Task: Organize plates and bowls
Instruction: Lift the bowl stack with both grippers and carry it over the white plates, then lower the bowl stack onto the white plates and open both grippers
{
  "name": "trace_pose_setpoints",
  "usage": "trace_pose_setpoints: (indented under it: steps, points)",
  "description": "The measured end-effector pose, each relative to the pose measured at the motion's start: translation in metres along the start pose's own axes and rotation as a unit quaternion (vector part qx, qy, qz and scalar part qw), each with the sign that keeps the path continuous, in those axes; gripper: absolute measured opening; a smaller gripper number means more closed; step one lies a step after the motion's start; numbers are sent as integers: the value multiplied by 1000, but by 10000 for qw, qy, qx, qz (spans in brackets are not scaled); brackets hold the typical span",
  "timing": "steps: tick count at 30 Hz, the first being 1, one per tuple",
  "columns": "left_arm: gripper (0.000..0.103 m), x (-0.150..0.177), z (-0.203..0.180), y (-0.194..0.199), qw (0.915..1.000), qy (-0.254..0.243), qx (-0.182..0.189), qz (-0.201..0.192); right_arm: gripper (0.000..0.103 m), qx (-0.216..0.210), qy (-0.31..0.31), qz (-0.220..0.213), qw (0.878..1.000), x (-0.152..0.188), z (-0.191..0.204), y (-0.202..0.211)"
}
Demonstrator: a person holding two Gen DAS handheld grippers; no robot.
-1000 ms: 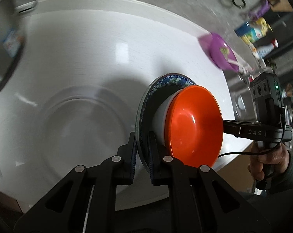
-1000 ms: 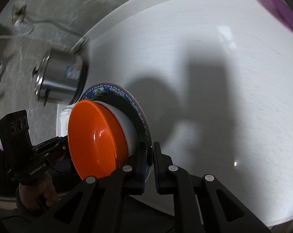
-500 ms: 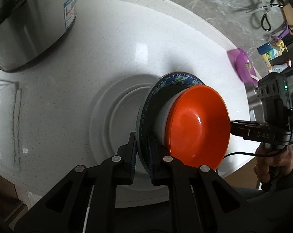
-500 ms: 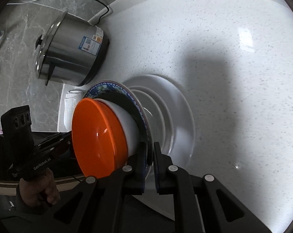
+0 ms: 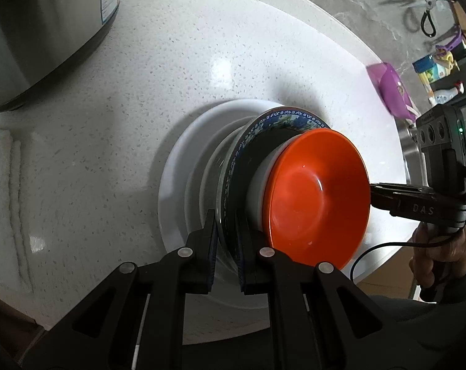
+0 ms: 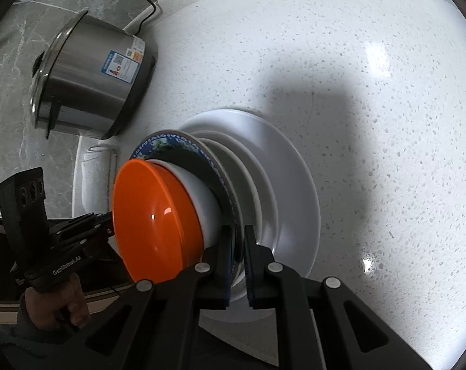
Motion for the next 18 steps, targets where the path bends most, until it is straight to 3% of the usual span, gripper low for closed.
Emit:
trace_pose_setpoints:
  steps: [15,18]
  points:
    - [12,0,-4,-21,9994,-234,174,-191,12,232,186,-574,9979,10,3,0]
    - [17,0,-7,-10,9983,-403,109,-412,27,349,89,-789,9962,12,0,9]
Point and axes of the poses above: each gripper's, at about its wrist camera, not at the fingertips, and y roughly against the way its jaws point, z to its left, x to its underside, the point moved 3 cm from there along -y, roughly the way its jaws point, and after that the axes turned 11 degrees about -z, right-handed, at the moved point
